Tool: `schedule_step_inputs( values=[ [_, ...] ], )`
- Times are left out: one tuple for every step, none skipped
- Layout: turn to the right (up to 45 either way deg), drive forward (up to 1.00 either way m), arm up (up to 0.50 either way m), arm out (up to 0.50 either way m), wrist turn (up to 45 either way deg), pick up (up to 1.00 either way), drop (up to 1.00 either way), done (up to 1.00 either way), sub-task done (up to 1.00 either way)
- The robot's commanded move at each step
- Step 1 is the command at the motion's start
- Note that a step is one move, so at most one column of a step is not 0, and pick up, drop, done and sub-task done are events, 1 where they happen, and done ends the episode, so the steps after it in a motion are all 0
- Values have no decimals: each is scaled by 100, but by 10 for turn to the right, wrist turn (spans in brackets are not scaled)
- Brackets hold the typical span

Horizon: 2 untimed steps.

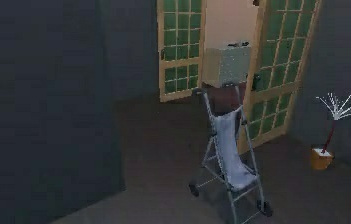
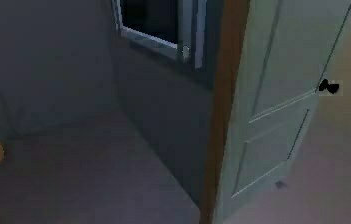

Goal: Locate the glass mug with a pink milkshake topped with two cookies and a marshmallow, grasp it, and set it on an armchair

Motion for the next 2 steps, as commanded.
schedule_step_inputs(
  values=[
    [0, 100, 0, 0, 0, 0, 0, 0, 0],
    [0, 45, 0, 0, 0, 0, 0, 0, 0]
  ],
)
